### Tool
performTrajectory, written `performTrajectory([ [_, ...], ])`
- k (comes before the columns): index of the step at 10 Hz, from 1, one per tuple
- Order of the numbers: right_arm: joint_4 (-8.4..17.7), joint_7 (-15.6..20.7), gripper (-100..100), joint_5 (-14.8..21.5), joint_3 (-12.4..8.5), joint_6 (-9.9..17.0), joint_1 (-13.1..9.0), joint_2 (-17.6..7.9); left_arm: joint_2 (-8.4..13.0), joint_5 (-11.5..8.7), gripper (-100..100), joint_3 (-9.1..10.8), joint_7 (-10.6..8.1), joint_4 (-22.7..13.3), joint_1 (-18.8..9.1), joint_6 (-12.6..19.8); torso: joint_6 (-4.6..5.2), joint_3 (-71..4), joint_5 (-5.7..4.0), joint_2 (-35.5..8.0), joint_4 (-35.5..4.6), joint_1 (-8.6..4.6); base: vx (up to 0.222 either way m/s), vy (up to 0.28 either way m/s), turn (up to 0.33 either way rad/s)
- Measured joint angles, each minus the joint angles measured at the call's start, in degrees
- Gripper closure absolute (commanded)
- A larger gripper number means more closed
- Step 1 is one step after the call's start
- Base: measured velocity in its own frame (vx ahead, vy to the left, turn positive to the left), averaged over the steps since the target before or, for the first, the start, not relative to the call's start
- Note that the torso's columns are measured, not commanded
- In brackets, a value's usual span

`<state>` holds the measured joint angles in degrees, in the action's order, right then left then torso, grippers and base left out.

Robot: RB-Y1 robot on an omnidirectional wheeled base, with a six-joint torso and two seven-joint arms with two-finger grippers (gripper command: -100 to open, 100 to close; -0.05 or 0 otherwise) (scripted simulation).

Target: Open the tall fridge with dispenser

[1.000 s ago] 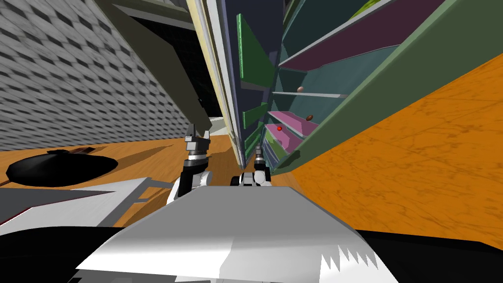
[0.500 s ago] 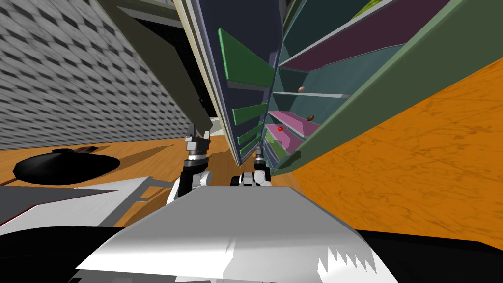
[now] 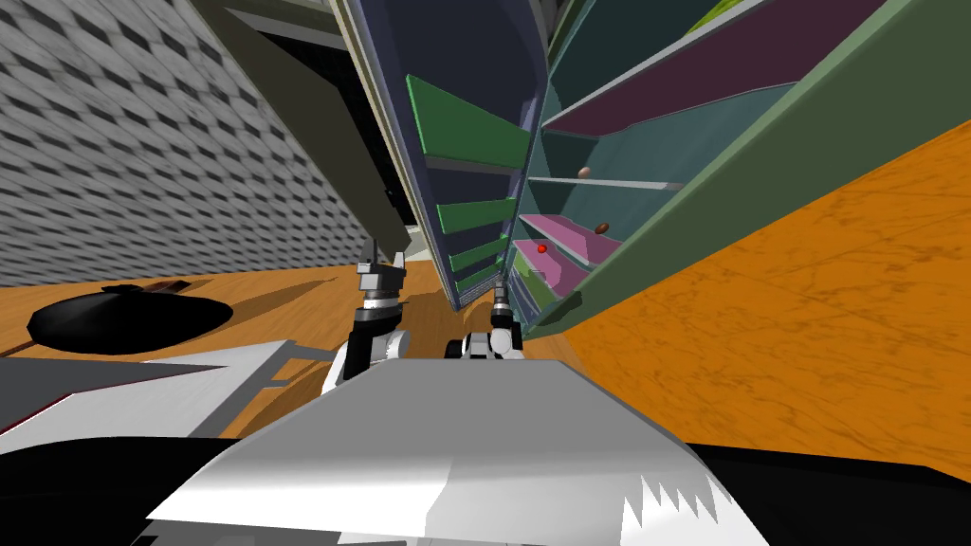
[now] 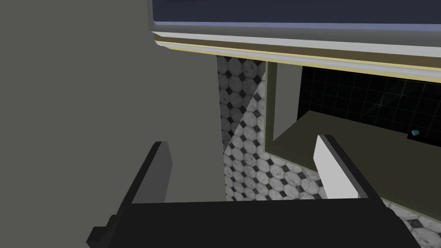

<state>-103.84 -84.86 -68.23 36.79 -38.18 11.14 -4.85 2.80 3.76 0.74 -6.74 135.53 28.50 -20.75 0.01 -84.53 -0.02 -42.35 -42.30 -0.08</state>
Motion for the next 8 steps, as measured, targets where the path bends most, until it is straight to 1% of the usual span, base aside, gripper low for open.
performTrajectory([
  [1, -0.5, 0.9, -100, -0.6, -0.1, 0.6, 0.1, 0.5, 0.0, 0.0, 0, 0.0, 0.0, 0.0, 0.0, 0.0, -0.01, 0.0, 0.01, 0.0, 0.0, 0.05, 0.001, -0.004, -0.045],
  [5, -4.0, 7.7, -100, -4.3, -0.7, 4.8, 0.8, 3.2, 0.0, 0.0, 0, 0.0, 0.0, 0.0, 0.0, 0.0, -0.02, 0.0, 0.01, 0.1, 0.0, 0.07, 0.002, -0.004, -0.057],
  [8, -6.7, 12.9, -100, -7.2, -1.2, 8.3, 1.2, 5.7, 0.0, 0.0, 0, 0.0, 0.0, 0.0, 0.0, 0.0, -0.01, 0.0, 0.01, 0.1, 0.0, 0.07, -0.001, -0.005, -0.052],
])
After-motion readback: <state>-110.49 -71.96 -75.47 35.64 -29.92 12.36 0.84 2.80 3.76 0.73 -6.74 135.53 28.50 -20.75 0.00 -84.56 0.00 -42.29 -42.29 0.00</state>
